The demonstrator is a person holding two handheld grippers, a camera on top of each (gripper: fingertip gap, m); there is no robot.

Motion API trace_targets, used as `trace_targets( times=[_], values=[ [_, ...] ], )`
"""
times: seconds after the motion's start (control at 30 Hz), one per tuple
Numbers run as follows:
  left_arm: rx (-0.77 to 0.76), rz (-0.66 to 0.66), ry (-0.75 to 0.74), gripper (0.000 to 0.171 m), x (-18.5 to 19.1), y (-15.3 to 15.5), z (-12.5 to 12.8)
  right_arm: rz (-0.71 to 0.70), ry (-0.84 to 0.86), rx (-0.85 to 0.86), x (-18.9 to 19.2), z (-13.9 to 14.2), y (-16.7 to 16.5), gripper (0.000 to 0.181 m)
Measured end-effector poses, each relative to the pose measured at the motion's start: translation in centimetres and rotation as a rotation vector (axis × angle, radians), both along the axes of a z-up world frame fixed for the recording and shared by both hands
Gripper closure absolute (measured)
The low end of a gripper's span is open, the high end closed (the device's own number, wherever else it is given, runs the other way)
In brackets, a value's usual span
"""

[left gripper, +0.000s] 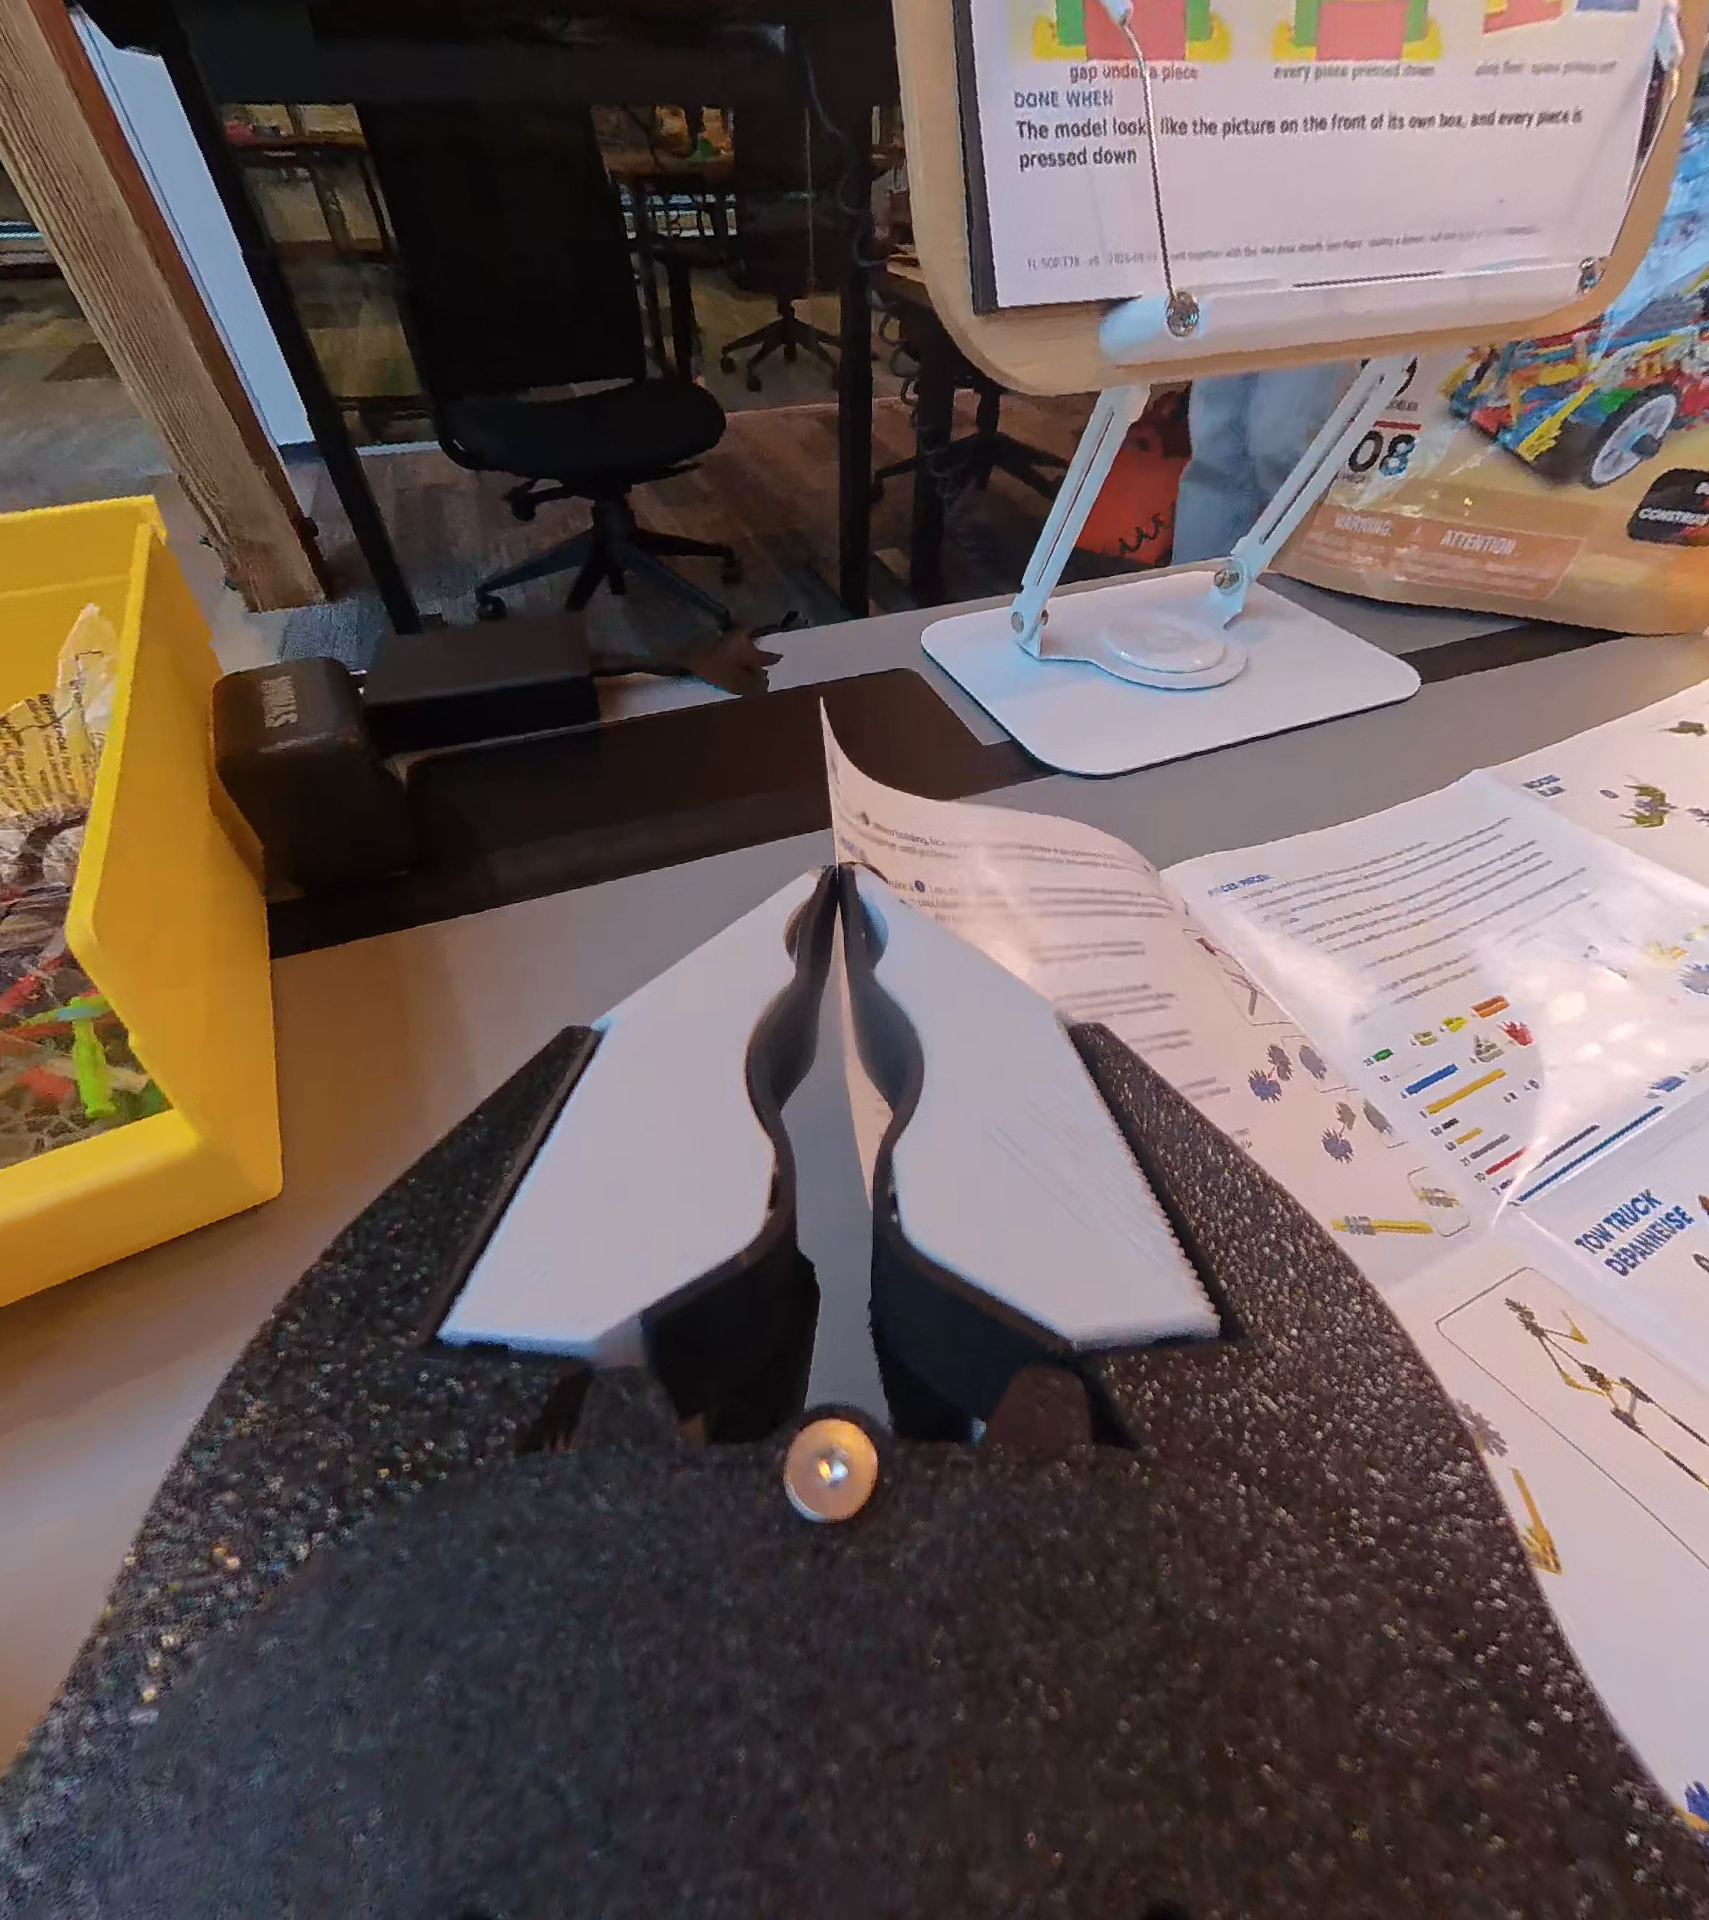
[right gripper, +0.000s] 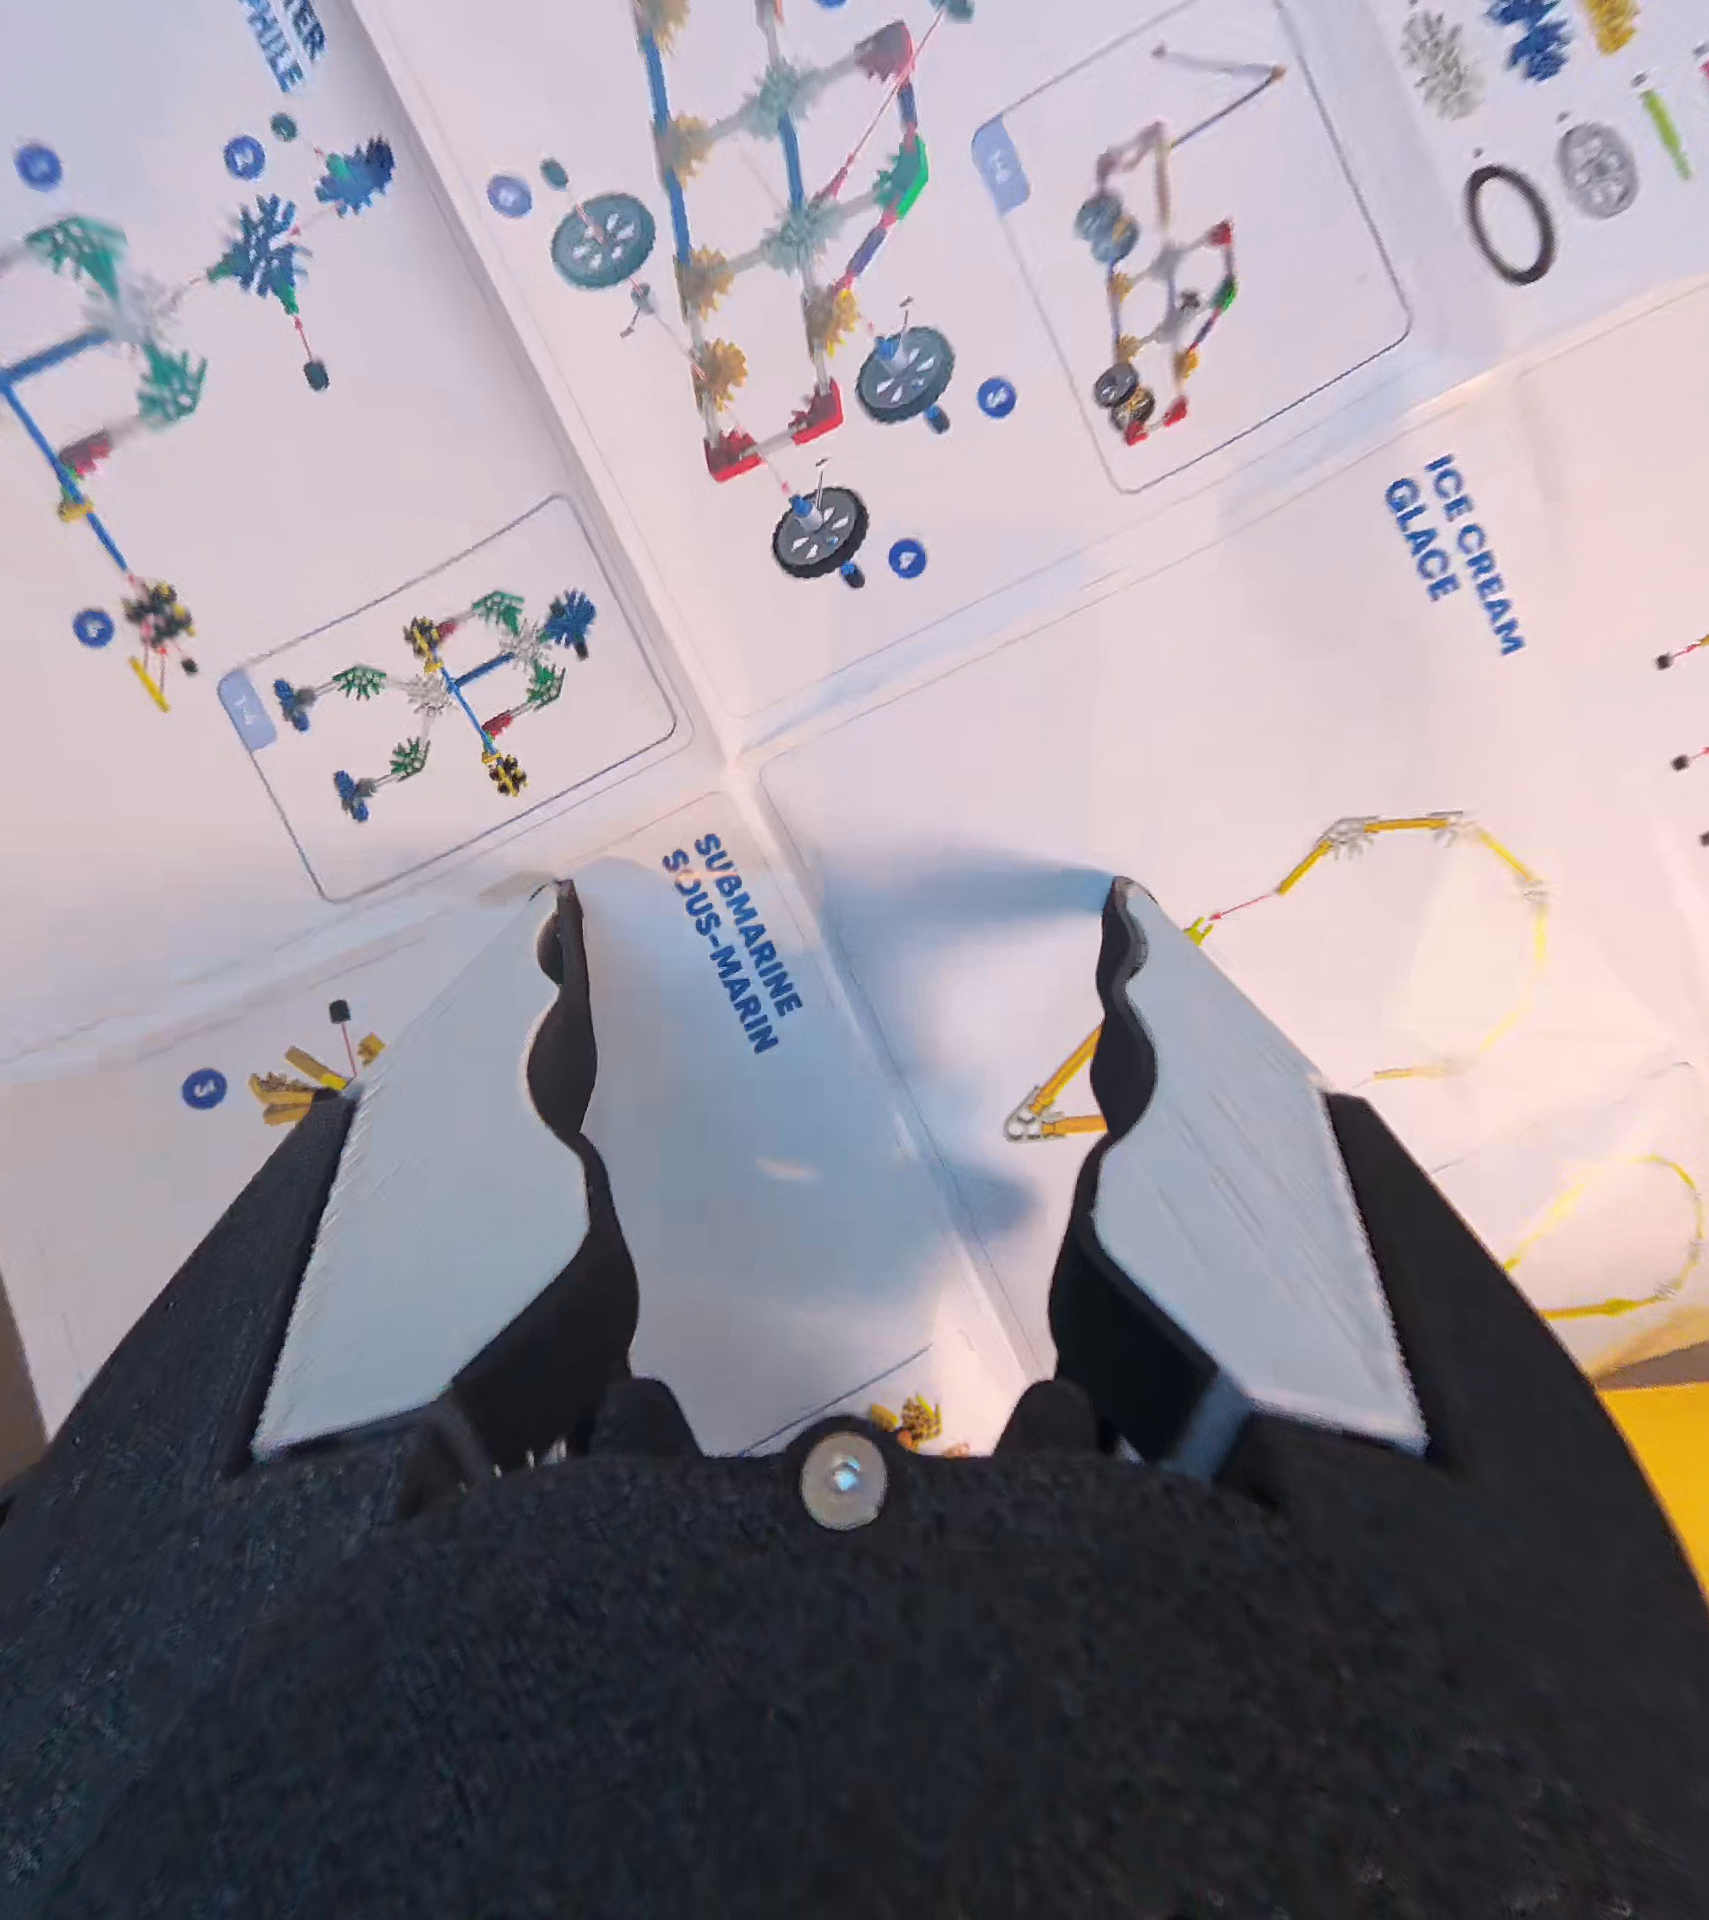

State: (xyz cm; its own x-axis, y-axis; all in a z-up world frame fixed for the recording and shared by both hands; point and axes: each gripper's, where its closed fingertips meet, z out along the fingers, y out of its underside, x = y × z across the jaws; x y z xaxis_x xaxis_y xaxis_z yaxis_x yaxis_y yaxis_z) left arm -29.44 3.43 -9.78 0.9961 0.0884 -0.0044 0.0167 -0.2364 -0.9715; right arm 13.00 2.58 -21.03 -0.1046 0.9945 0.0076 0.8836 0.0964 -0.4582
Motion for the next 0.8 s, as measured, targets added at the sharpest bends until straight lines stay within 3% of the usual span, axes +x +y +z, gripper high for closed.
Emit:
trace_targets(
  times=[0.1, 0.23, 0.37, 0.5, 0.67, 0.8],
  values=[
    [-0.003, 0.002, 0.018, 0.171, 0.1, 0.2, 0.8, -0.032, 0.012, 0.0, -0.8, 0.0, 1.0, 0.087],
    [0.072, 0.004, 0.092, 0.156, 1.0, -0.5, 4.9, -0.073, 0.054, -0.005, -2.2, 0.1, 2.4, 0.092],
    [0.003, -0.155, 0.108, 0.14, 5.5, -2.0, 6.2, -0.115, 0.089, -0.005, -3.2, 0.1, 3.4, 0.093],
    [-0.206, -0.295, 0.077, 0.111, 9.8, -5.3, 2.3, -0.167, 0.125, -0.003, -3.8, 0.2, 3.9, 0.095],
    [-0.461, -0.374, 0.031, 0.1, 13.6, -10.8, -4.7, -0.185, 0.133, -0.003, -3.8, 0.2, 4.0, 0.094],
    [-0.659, -0.393, 0.1, 0.089, 14.6, -14.4, -9.1, -0.191, 0.138, -0.003, -3.7, 0.2, 4.0, 0.094]
  ],
)
